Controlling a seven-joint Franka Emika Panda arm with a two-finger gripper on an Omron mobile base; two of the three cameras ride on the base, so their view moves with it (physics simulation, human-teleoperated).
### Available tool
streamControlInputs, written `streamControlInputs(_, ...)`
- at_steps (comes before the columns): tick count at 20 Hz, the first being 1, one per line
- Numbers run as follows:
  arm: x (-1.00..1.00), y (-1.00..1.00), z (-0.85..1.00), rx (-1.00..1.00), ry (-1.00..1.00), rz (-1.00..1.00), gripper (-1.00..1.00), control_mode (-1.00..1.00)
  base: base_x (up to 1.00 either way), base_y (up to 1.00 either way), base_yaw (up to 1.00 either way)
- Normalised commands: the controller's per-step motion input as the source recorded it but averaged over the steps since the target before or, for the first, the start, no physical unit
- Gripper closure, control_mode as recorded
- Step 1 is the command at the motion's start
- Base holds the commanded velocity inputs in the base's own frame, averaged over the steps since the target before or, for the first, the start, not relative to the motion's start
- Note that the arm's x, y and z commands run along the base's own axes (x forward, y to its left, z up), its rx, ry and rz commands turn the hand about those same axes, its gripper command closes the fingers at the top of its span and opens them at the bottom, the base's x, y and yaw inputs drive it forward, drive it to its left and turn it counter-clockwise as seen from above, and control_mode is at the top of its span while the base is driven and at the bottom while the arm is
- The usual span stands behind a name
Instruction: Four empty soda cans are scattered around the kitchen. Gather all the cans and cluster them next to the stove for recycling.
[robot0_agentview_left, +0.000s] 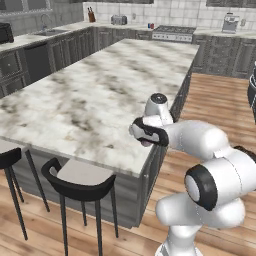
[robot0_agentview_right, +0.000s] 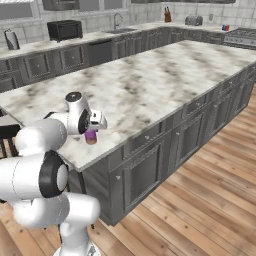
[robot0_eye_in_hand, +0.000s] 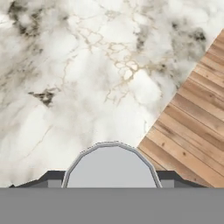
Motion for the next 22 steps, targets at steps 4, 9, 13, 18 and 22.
streamControlInputs(4,-1.0,-0.46,0.35,0.0,-0.03,-0.09,1.0,-1.0,0.0,0.0,0.0)
streamControlInputs(9,-0.77,-0.35,0.3,0.0,0.01,-0.1,1.0,-1.0,0.0,0.0,0.0)
streamControlInputs(13,-0.58,-0.29,0.22,0.0,0.04,-0.06,1.0,-1.0,0.0,0.0,0.0)
streamControlInputs(18,-0.46,-0.39,0.23,0.0,0.05,-0.03,1.0,-1.0,0.0,0.0,0.0)
streamControlInputs(22,-0.49,-0.3,0.25,0.0,0.02,-0.03,1.0,-1.0,0.0,0.0,0.0)
